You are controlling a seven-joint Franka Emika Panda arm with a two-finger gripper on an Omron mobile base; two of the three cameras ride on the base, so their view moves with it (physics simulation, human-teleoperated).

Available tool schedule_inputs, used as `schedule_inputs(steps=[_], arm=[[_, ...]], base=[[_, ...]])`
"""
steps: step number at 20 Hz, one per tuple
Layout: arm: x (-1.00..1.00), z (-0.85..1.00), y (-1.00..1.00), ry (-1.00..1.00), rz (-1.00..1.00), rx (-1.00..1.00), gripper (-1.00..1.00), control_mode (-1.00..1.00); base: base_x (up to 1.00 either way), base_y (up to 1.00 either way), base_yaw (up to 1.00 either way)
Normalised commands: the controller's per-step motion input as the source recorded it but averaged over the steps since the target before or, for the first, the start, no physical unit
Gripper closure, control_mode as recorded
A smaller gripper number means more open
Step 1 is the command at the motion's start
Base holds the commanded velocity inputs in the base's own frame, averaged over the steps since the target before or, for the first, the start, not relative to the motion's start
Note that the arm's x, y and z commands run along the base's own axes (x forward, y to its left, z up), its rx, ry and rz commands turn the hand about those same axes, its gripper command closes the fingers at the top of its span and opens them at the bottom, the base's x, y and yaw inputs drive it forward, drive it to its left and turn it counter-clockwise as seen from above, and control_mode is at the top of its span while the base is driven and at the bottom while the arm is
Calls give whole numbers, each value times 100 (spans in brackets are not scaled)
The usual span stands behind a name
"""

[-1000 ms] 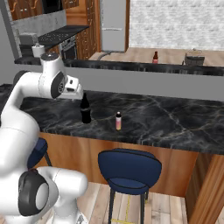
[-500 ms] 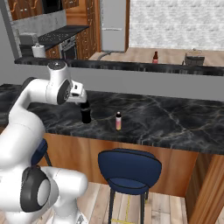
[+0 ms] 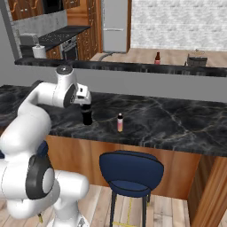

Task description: Place the large bottle from the dining counter next to the other large bottle outside the sink, and place the small bottle from the dining counter next to the other small bottle inside the sink.

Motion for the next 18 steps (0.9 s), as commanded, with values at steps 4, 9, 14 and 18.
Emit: schedule_inputs(steps=[4, 9, 14, 18], arm=[[45, -1, 0, 0, 0, 0, -100, -100], [36, 0, 0, 0, 1, 0, -100, -100], [22, -6, 0, 0, 1, 0, -100, -100], [17, -15, 0, -1, 0, 0, -100, -100]], base=[[0, 0, 0], [0, 0, 0], [0, 0, 0], [0, 0, 0]])
